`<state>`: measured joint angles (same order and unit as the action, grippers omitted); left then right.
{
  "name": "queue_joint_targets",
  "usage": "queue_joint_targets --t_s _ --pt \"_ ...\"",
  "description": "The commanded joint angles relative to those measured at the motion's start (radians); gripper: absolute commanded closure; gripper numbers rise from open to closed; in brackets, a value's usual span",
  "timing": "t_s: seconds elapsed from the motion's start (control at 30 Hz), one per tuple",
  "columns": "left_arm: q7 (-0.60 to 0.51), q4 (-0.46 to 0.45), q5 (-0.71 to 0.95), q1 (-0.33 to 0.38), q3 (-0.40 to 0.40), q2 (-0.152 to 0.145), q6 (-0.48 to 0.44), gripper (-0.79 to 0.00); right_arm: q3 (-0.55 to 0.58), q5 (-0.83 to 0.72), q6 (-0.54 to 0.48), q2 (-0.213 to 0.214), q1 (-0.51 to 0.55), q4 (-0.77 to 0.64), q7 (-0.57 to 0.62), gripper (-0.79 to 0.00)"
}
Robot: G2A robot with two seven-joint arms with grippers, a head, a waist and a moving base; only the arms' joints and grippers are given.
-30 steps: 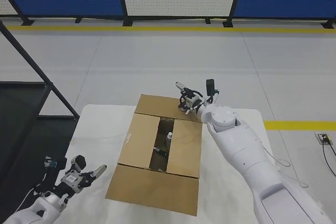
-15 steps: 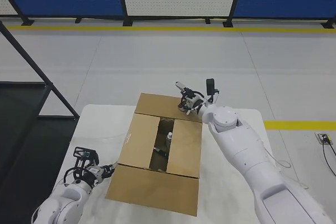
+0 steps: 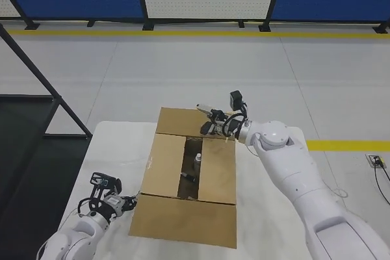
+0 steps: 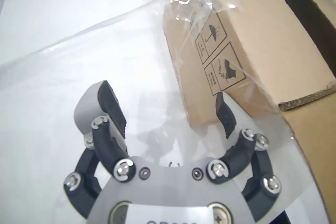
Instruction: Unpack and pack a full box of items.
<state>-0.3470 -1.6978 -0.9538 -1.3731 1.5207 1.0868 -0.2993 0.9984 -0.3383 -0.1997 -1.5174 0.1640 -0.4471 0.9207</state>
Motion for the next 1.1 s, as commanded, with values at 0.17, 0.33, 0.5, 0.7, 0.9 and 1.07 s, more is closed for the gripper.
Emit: queue_joint_targets --t_s 0.17,0.33,0.5,0.7,0.9,1.07 --pt "0.004 -0.03 -0.026 -0.017 -0.024 0.001 -0.009 -0.785 -0.01 0.094 0.021 0.022 0.053 -0.114 0.051 -0.785" --pt "0.006 -0.041 -0.034 -0.026 -0.028 0.001 -0.015 -0.785 -0.008 0.096 0.024 0.024 0.054 -0.117 0.041 -0.785" --pt "0.028 -0.037 0.009 -0.033 0.017 -0.001 0.001 -0.785 -0.014 0.109 0.016 0.026 0.085 -0.165 0.057 -0.785" --pt "0.038 -0.039 0.105 -0.052 0.107 -0.006 -0.006 -0.785 -0.045 0.174 0.047 0.03 0.115 -0.241 0.107 -0.785" --pt "0.044 -0.059 0.163 -0.076 0.17 -0.01 -0.02 -0.785 -0.089 0.233 0.101 0.021 0.116 -0.259 0.125 -0.785" --pt "0.047 -0.073 0.179 -0.092 0.193 -0.012 -0.024 -0.785 -0.12 0.241 0.129 0.007 0.103 -0.242 0.144 -0.785"
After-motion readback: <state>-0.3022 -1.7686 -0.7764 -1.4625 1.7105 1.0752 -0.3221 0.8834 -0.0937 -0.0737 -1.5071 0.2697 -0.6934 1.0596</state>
